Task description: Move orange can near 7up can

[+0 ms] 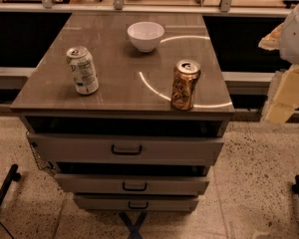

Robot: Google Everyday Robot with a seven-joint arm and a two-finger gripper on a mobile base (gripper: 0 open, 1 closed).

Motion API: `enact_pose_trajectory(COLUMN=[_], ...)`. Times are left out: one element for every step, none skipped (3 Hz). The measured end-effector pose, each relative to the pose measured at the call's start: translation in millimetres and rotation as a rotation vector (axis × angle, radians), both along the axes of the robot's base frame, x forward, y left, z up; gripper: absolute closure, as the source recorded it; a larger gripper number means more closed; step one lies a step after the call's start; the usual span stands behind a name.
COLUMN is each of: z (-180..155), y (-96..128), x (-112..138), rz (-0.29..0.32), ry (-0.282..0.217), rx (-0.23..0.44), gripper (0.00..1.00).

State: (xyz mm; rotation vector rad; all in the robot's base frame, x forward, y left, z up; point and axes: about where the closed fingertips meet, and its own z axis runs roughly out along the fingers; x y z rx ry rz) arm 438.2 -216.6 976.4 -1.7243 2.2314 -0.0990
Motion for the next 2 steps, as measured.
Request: enact_pose_trajectory(z=[0, -4], y=[0, 14], x=[0, 6], rz=[0.000, 0.021], ry=[0.000, -0.017], rx=[0.000, 0.031], gripper=[0.00, 0.00])
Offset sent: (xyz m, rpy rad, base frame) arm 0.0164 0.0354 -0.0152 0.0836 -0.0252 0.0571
